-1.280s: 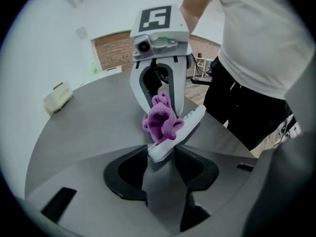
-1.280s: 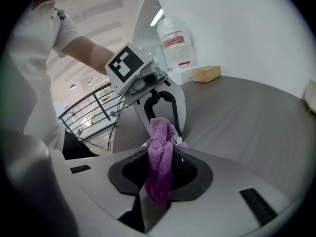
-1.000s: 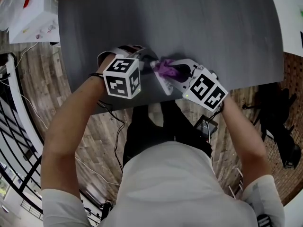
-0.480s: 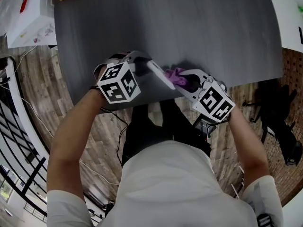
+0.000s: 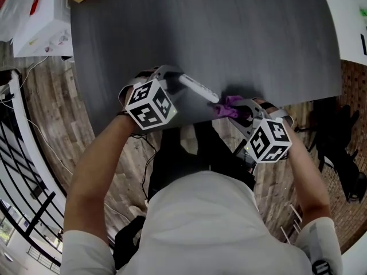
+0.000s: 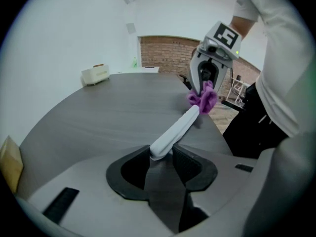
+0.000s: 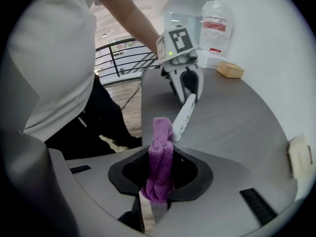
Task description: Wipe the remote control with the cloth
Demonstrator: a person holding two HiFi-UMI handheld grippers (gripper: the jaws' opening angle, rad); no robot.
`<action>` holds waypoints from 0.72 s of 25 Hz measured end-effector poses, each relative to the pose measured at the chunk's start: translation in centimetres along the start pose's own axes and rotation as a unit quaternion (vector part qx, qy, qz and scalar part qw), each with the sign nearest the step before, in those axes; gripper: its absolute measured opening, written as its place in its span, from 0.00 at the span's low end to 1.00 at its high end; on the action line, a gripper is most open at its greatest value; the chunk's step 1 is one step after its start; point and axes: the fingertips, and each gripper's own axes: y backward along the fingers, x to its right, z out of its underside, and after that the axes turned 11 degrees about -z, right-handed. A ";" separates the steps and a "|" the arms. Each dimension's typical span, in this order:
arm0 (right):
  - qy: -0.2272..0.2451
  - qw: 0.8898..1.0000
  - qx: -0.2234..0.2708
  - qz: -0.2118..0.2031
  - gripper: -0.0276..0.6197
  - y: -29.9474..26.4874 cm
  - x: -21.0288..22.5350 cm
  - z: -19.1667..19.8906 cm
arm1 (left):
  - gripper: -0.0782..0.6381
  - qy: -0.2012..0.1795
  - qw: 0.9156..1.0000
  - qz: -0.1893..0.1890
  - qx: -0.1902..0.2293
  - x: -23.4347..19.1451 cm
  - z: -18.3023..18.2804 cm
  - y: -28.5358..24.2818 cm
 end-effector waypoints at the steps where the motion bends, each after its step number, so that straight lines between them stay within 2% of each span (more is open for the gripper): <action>1: 0.001 1.000 0.007 0.030 0.20 0.9 0.9 -0.7 | 0.31 0.008 1.000 -0.007 -0.003 0.1 -0.1 0.1; 4: 0.028 0.991 0.036 0.125 0.20 3.2 4.2 -4.7 | 0.31 0.033 0.999 -0.023 -0.009 0.4 -0.1 0.3; 7: 0.088 0.978 0.043 0.182 0.20 2.7 6.3 -9.2 | 0.31 0.046 0.998 -0.029 -0.009 0.5 0.0 0.2; 11: 0.167 0.969 0.010 0.183 0.20 -0.9 6.9 -12.4 | 0.31 0.050 0.998 -0.030 -0.004 0.9 0.0 0.2; 18: 0.209 0.965 -0.042 0.155 0.20 -3.8 7.1 -13.1 | 0.31 0.066 0.997 -0.033 0.011 0.6 0.1 0.4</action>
